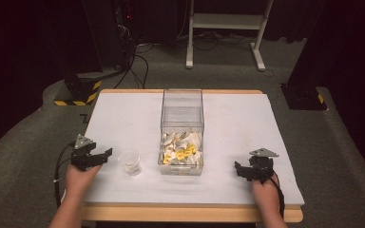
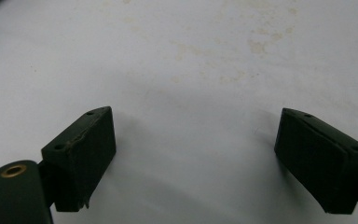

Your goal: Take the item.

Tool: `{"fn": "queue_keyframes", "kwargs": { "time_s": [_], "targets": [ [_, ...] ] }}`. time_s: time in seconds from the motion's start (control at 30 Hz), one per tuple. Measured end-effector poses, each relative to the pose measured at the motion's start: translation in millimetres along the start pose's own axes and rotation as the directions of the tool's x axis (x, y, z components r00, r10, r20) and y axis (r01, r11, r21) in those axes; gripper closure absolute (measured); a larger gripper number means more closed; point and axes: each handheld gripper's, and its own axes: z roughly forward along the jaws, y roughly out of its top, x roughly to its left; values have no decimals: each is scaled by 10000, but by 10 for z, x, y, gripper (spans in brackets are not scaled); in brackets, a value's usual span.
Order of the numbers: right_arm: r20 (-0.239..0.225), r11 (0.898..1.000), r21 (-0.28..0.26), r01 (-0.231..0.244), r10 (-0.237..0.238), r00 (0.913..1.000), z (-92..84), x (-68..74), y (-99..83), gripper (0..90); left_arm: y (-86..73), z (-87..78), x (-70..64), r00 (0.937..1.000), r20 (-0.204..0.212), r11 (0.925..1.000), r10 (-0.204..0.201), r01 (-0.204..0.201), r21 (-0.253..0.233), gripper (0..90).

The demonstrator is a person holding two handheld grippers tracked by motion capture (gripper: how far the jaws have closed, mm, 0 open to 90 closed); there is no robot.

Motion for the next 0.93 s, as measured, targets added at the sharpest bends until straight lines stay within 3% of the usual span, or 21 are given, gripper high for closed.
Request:
{"fn": "queue_keyframes", "kwargs": {
  "time_s": [0.33,0.93],
  "targets": [
    [4,10000,-1,1,-1,10000,0,0,0,122,-113,142,-74,9995,-158,9951,260,-244,954,186],
    [-11,10000,-2,4,-4,10000,1,-1,-2,121,-153,138,-96,9995,-269,9967,139,-117,808,180]
  ]
}}
